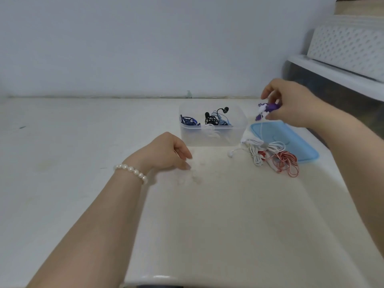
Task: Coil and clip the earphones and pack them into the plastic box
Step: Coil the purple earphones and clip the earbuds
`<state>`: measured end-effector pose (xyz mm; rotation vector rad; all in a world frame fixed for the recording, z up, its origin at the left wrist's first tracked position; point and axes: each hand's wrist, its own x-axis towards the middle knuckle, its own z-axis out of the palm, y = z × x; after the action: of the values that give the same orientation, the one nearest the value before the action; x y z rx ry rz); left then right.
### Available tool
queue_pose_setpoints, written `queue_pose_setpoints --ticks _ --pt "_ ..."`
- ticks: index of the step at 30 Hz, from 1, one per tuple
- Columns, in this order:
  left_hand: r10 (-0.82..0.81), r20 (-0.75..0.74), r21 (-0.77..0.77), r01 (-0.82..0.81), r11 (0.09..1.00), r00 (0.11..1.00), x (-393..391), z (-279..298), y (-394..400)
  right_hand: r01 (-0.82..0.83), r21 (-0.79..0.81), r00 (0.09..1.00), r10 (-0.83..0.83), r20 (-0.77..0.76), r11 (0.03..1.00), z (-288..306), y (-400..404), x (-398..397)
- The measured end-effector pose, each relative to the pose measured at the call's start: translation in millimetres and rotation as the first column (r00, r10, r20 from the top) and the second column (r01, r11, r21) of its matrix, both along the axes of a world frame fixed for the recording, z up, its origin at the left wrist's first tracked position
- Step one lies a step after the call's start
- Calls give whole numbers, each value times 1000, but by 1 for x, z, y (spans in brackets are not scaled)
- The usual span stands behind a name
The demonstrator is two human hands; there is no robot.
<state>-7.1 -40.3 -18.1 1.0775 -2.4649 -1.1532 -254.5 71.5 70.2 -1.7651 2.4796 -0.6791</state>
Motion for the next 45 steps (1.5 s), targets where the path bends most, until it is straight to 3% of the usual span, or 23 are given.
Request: queue_pose_setpoints --ticks 8,22,31,40,45 --pt "-40 26 25 39 999 999 2 5 5 30 -190 999 -36 -29 981 9 1 5" --pt "-63 37 -50 65 997 997 -3 -3 2 -12 -255 1000 5 -30 967 11 6 15" --pt "-13 17 -92 15 996 1000 -2 -6 -2 -127 -175 955 168 244 976 -7 15 42" --pt "14 -62 -78 -18 997 998 0 -4 -4 -42 -166 860 120 495 985 -51 17 58" --pt "16 -123 -46 -22 999 992 0 0 -3 -22 -128 845 87 528 992 -64 23 56"
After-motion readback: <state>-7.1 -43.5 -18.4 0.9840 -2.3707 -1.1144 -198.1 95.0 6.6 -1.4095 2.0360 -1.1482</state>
